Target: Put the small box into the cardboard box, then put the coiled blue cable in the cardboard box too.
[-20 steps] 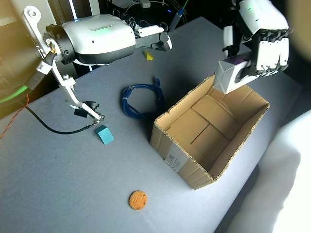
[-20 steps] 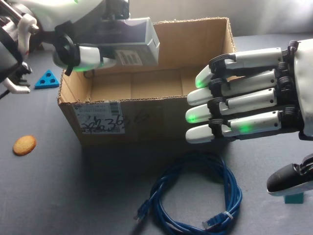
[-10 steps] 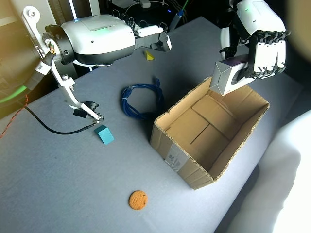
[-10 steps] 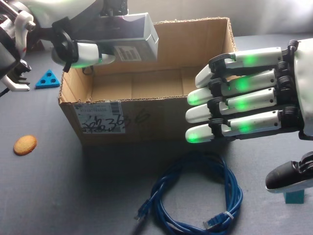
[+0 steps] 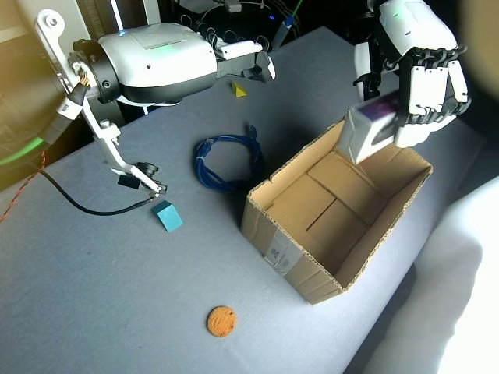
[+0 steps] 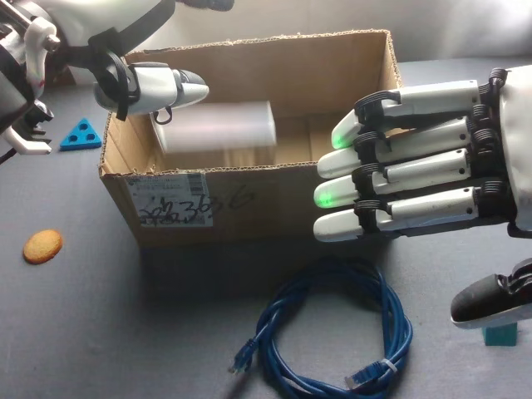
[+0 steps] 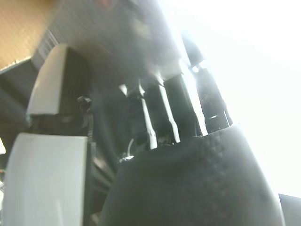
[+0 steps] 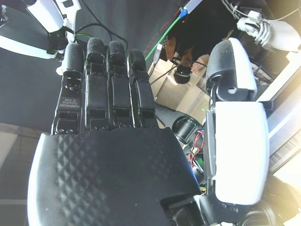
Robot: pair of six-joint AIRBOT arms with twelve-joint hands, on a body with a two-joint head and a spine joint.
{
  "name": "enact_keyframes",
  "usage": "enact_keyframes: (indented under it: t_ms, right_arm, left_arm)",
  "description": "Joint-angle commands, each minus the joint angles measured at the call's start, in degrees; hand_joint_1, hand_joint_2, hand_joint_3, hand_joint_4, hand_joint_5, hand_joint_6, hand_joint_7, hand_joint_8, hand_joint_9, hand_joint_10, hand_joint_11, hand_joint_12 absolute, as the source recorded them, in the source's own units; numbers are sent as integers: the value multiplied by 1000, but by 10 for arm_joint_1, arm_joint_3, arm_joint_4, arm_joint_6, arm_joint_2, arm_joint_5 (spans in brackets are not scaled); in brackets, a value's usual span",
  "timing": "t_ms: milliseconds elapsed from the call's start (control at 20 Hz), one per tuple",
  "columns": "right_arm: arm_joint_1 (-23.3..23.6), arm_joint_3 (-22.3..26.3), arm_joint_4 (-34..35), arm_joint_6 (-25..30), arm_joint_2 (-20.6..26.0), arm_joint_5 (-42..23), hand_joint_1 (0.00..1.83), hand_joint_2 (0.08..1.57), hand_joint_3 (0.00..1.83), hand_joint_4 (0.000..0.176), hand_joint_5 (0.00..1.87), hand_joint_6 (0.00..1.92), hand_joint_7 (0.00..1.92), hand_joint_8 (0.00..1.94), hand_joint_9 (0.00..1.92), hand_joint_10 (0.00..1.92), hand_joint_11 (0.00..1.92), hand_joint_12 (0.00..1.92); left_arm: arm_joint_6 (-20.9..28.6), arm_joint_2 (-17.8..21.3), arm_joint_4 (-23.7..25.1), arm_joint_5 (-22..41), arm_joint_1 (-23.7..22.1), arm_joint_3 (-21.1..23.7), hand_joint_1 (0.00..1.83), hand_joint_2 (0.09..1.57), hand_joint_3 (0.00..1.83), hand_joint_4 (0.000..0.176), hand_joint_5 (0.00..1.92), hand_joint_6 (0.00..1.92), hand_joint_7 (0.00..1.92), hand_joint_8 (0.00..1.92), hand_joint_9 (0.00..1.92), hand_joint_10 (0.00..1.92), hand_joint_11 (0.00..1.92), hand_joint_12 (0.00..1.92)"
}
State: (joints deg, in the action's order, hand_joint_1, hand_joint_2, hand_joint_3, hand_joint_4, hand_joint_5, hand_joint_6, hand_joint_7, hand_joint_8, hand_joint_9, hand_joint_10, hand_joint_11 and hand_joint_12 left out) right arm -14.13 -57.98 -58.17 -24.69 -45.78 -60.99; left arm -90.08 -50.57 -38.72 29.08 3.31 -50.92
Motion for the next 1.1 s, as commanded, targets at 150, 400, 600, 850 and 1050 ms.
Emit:
enact_keyframes:
  t_ms: [150, 400, 600, 850, 1050]
  right_arm:
    - [0, 3, 43, 5, 8, -48, 599, 1076, 0, 0, 350, 2, 385, 1, 354, 2, 0, 893]
    - [-10, 30, 43, 108, 33, -28, 553, 1079, 3, 0, 354, 2, 392, 3, 365, 8, 0, 933]
    - [-6, 57, 22, 200, 60, 16, 582, 1071, 0, 0, 367, 6, 412, 6, 385, 10, 0, 955]
    - [9, 85, 10, 228, 84, 94, 641, 1067, 0, 0, 357, 2, 387, 2, 367, 5, 0, 910]
    - [-12, 111, -58, 244, 97, 144, 762, 1029, 0, 0, 349, 9, 356, 3, 332, 2, 0, 856]
  left_arm:
    - [-1, 15, 19, 56, -6, 1, 959, 1122, 0, 0, 373, 2, 390, 0, 351, 3, 0, 935]
    - [-5, 53, 31, 16, 3, 13, 967, 1131, 4, 0, 414, 9, 420, 5, 377, 7, 0, 963]
    - [22, 77, 81, -33, 4, 13, 920, 1141, 3, 0, 427, 9, 421, 5, 386, 8, 0, 983]
    - [139, 135, 238, -74, 7, 16, 896, 1156, 4, 0, 426, 8, 440, 5, 404, 9, 0, 998]
    - [329, 158, 439, -39, 42, 4, 850, 1176, 9, 0, 423, 3, 431, 5, 397, 5, 0, 998]
